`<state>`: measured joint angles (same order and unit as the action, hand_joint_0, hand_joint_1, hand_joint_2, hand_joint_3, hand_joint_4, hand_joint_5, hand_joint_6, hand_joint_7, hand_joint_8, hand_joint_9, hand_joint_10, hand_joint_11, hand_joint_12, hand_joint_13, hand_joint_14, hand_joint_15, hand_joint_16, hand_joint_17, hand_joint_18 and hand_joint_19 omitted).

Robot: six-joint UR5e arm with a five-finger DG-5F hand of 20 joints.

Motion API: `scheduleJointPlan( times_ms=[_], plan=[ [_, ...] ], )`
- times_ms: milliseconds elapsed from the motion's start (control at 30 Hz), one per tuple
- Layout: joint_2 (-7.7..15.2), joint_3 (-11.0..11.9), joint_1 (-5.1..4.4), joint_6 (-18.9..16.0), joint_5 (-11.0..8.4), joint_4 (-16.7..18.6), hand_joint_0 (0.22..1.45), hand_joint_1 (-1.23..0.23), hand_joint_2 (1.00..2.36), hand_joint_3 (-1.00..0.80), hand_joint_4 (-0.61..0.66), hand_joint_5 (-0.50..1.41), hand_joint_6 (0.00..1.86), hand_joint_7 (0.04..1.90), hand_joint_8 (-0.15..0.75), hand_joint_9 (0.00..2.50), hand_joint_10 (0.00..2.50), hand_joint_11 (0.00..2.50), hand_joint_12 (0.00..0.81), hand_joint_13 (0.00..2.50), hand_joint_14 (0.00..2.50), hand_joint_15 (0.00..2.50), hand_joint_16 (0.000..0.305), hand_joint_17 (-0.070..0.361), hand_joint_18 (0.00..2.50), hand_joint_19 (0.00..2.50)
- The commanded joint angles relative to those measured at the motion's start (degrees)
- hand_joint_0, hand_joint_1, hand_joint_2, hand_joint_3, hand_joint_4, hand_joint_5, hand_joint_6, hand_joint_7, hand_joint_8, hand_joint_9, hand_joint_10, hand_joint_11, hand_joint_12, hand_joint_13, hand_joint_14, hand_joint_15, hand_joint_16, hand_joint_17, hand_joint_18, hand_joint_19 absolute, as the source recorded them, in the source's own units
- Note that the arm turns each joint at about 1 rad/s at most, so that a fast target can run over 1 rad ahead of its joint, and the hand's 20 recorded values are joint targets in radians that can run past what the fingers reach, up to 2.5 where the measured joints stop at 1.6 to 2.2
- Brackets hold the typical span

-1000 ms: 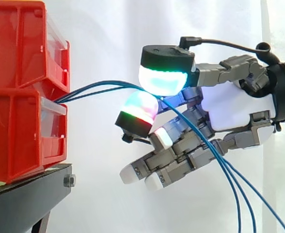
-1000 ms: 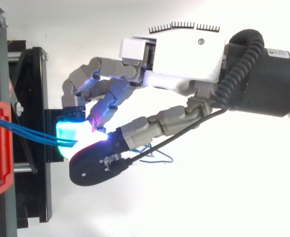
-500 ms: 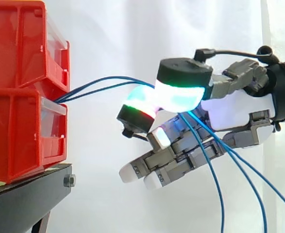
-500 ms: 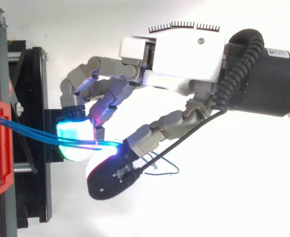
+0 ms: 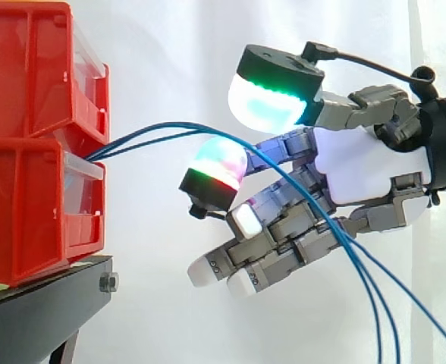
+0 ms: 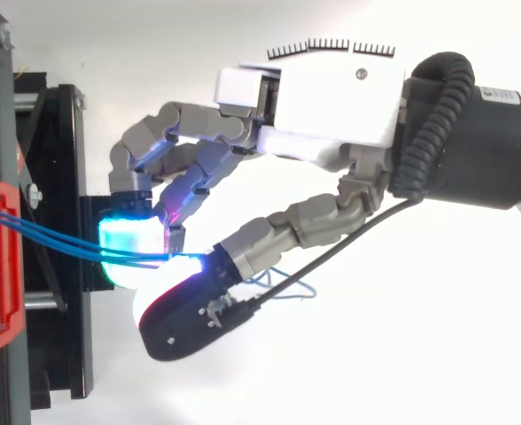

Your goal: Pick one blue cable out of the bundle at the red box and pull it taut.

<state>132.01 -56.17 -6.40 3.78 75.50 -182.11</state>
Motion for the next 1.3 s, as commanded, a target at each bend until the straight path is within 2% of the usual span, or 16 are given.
scheduleJointPlan(
  times_ms=[0, 100, 167, 233, 367, 500, 700, 833, 1067, 1267],
  plan=[
    [0.0, -0.1, -0.01, 0.0, 0.0, 0.2, 0.45, -0.69, 1.0, -0.5, 0.15, -0.14, 0.83, 0.97, 0.352, 0.82, 0.02, 0.71, 0.369, 0.36, 0.01, 0.15, 0.058, 0.131, 0.34, 0.21],
    [0.0, 0.0, -0.01, 0.0, 0.0, 0.2, 0.53, -0.6, 1.0, -0.5, 0.13, -0.14, 0.83, 1.04, 0.329, 0.82, 0.02, 0.7, 0.339, 0.34, 0.01, 0.16, 0.052, 0.116, 0.3, 0.23],
    [0.0, -0.1, -0.01, 0.1, 0.0, 0.2, 0.57, -0.67, 1.01, -0.37, 0.13, -0.14, 0.83, 1.12, 0.322, 0.82, 0.01, 0.7, 0.331, 0.34, 0.01, 0.16, 0.05, 0.112, 0.28, 0.24],
    [0.0, 0.0, -0.01, 0.0, 0.0, 0.2, 0.58, -0.71, 1.01, -0.26, 0.14, -0.14, 0.86, 1.09, 0.351, 0.84, 0.01, 0.72, 0.356, 0.36, 0.01, 0.15, 0.055, 0.123, 0.33, 0.21],
    [0.0, 0.0, -0.01, 0.0, 0.0, 0.2, 0.58, -0.75, 1.01, -0.15, 0.16, -0.14, 0.89, 1.08, 0.366, 0.85, 0.01, 0.75, 0.367, 0.39, 0.01, 0.15, 0.057, 0.128, 0.36, 0.19],
    [0.0, 0.0, -0.01, 0.1, 0.0, 0.2, 0.6, -0.8, 1.01, -0.12, 0.14, -0.14, 0.89, 1.08, 0.354, 0.84, 0.02, 0.76, 0.359, 0.39, 0.0, 0.15, 0.055, 0.124, 0.37, 0.18],
    [0.0, 0.0, -0.01, 0.2, 0.0, 0.2, 0.64, -0.91, 1.02, -0.19, 0.11, -0.15, 0.89, 1.15, 0.323, 0.82, 0.01, 0.76, 0.331, 0.38, 0.01, 0.14, 0.049, 0.111, 0.35, 0.15],
    [0.0, 0.0, -0.01, 0.2, 0.0, 0.2, 0.73, -0.98, 1.01, -0.25, 0.06, -0.15, 0.88, 1.37, 0.311, 0.8, 0.02, 0.76, 0.331, 0.39, 0.0, 0.12, 0.049, 0.111, 0.36, 0.09],
    [0.0, -0.1, -0.01, 0.0, 0.0, 0.2, 0.81, -0.97, 1.0, -0.46, -0.02, -0.18, 0.92, 1.21, 0.275, 0.75, 0.02, 0.74, 0.324, 0.35, 0.0, 0.09, 0.049, 0.111, 0.33, 0.06],
    [0.0, 0.0, -0.01, 0.0, 0.0, 0.2, 0.81, -0.99, 1.0, -0.5, 0.03, -0.19, 0.92, 1.05, 0.259, 0.69, 0.02, 0.71, 0.317, 0.32, 0.0, 0.08, 0.049, 0.111, 0.32, 0.02]
  ],
)
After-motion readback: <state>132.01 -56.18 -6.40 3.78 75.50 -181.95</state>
